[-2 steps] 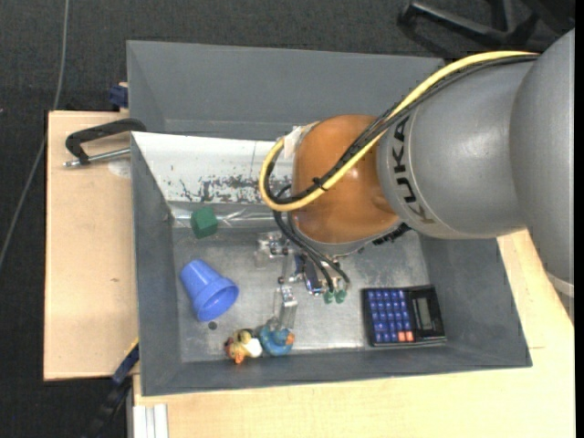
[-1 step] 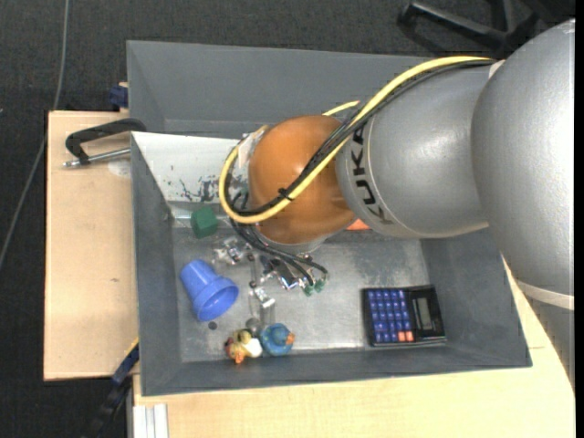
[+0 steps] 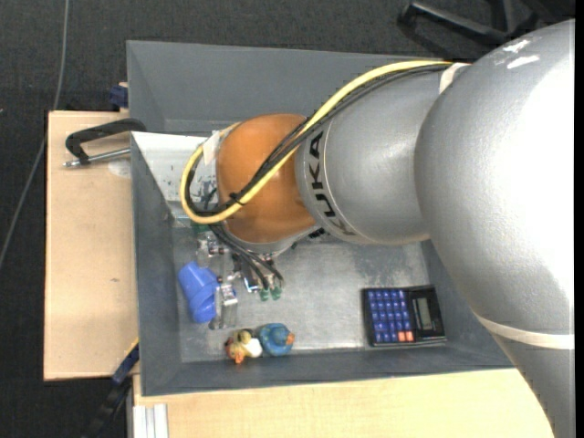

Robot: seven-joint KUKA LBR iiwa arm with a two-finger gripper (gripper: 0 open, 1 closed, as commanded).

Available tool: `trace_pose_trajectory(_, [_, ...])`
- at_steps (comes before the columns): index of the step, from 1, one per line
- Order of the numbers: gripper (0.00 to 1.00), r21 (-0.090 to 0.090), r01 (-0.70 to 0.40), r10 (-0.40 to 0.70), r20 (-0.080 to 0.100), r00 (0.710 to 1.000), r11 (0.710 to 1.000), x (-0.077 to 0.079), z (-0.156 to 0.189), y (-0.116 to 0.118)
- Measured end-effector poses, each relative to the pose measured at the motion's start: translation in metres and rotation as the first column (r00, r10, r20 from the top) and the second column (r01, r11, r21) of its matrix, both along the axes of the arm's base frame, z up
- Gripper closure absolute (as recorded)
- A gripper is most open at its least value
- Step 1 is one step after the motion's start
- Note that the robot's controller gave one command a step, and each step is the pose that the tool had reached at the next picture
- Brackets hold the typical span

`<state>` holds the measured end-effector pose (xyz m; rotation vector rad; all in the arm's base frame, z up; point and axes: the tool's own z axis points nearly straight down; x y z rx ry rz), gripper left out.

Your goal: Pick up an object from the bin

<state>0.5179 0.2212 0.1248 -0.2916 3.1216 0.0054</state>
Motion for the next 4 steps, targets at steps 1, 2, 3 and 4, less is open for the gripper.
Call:
trace_pose_trajectory(1, [0.0,0.006,-0.009,0.009,0.01,1.0,1.0,0.0169,-0.0515,0.0071])
trace_pose_trajectory(2, [1.0,0.007,0.151,-0.151,0.006,0.988,0.988,0.0207,-0.052,0.012])
trace_pose_trajectory(3, [1.0,0.007,0.152,-0.152,0.006,0.988,0.988,0.0207,-0.0519,0.012])
trace_pose_trajectory(4, [1.0,0.005,0.151,-0.151,0.002,0.988,0.988,0.0192,-0.0431,0.0115])
